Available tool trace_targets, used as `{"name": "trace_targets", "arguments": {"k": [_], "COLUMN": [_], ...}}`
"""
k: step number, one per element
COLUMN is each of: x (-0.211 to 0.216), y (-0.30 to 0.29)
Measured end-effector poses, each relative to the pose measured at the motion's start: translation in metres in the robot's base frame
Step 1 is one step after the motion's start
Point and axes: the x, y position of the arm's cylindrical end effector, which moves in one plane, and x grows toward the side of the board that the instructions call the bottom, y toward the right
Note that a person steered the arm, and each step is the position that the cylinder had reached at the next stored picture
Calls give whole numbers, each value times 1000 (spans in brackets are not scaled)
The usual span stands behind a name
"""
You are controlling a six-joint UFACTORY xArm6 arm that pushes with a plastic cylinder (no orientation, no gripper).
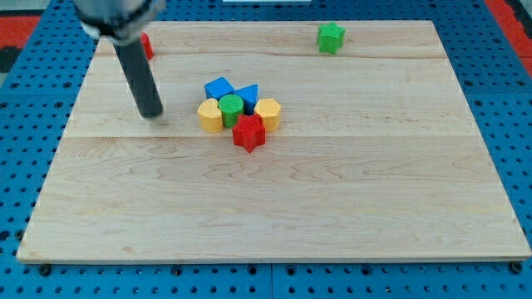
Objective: Place your arm to the left of the blue cube
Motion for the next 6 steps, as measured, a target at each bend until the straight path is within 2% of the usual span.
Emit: {"name": "trace_targets", "arguments": {"k": [3, 4, 6], "x": [-46, -46, -98], "y": [0, 1, 3]}}
